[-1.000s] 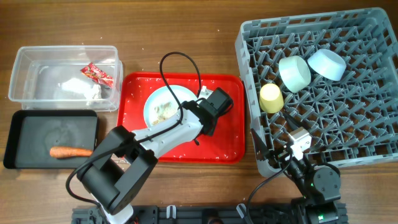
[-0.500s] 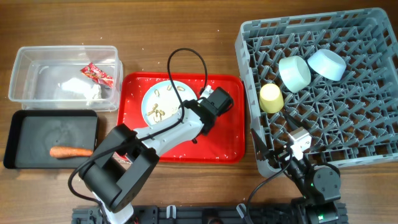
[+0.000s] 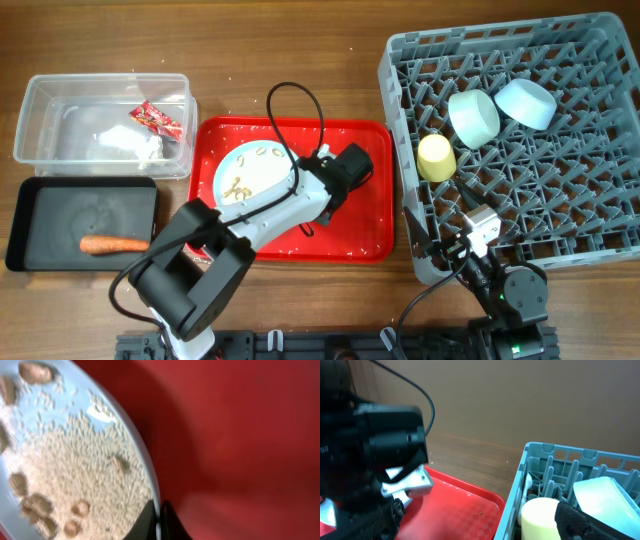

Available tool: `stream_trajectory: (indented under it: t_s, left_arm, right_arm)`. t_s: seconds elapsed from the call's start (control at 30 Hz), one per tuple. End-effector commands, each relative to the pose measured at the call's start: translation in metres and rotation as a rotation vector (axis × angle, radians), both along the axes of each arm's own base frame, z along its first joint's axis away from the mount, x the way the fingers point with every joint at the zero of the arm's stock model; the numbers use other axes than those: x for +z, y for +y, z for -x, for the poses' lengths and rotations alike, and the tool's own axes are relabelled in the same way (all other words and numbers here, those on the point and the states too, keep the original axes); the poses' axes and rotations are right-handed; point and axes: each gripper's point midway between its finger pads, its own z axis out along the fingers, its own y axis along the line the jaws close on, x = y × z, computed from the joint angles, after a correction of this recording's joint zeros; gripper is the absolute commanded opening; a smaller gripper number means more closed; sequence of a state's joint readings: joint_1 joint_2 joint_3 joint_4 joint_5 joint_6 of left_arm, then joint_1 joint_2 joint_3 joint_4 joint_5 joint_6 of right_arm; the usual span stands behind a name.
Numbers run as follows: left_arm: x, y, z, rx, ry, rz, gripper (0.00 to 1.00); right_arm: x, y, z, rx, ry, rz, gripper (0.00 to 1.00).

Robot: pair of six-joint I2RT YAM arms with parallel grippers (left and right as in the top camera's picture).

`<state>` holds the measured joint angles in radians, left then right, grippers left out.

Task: Sort waste into correct bins and load items into the dishwasher rack
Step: 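Grasp the light-blue plate and tip its scraps onto the black tray, then carry the plate with the left gripper and stand it in the rack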

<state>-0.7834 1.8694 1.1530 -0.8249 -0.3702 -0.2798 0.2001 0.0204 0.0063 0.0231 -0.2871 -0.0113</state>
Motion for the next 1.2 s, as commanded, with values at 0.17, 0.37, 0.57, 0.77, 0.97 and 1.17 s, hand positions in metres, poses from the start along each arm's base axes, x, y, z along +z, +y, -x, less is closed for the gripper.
stream_trajectory:
  t_s: [0.17, 0.37, 0.57, 0.77, 0.97, 1.17]
  left_arm:
    - [0.124, -0.010, -0.017, -0.008, -0.127, 0.089, 0.04]
    - [0.193, 0.010, -0.013, 0.009, -0.210, 0.152, 0.04]
    - [0.241, 0.073, -0.007, 0.257, -0.222, 0.443, 0.04]
    - [0.221, 0.203, -0.011, 0.744, -0.218, 0.562, 0.04]
    - [0.174, 0.260, -0.023, 0.808, -0.273, 0.803, 0.04]
    - [0.210, 0.277, -0.015, 0.634, -0.437, 1.123, 0.04]
  right_arm:
    - [0.000, -0.001, 0.000, -0.003, 0.003, -0.012, 1.00]
    - [0.000, -0.001, 0.000, -0.003, 0.003, -0.012, 1.00]
    - [0.000, -0.001, 0.000, -0.003, 0.003, -0.013, 1.00]
    - [0.000, -0.001, 0.000, -0.003, 0.003, -0.013, 1.00]
    - [0.000, -0.001, 0.000, -0.003, 0.003, -0.012, 1.00]
    - [0.000, -0.001, 0.000, -0.003, 0.003, -0.013, 1.00]
